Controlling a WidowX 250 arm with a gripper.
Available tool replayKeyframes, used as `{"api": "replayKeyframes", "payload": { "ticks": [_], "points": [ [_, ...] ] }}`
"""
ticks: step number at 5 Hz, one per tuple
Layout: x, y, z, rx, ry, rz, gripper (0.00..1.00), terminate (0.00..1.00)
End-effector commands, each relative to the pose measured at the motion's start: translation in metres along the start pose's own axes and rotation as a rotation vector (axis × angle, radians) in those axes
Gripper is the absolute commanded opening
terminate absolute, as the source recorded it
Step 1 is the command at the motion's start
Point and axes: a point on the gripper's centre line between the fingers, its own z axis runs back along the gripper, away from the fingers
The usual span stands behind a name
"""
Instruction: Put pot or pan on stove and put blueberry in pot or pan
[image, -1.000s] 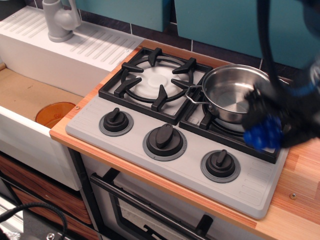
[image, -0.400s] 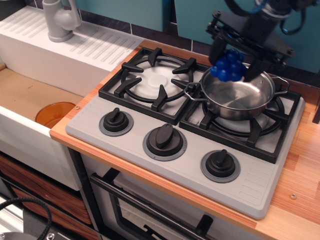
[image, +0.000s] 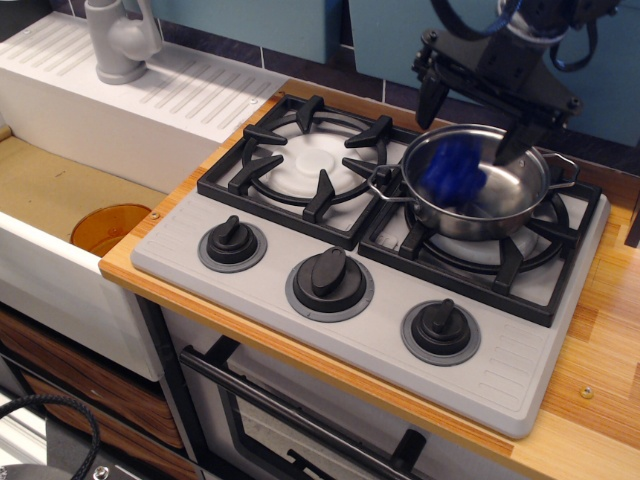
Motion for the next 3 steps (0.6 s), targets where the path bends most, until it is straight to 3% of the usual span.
{"api": "replayKeyframes", "payload": {
  "ticks": [1,3],
  "points": [
    [0.012,0.005,0.02,-0.019,0.004,0.011,1.0,0.0],
    [0.012,0.019,0.022,-0.05,0.009,-0.023,1.0,0.0]
  ]
}}
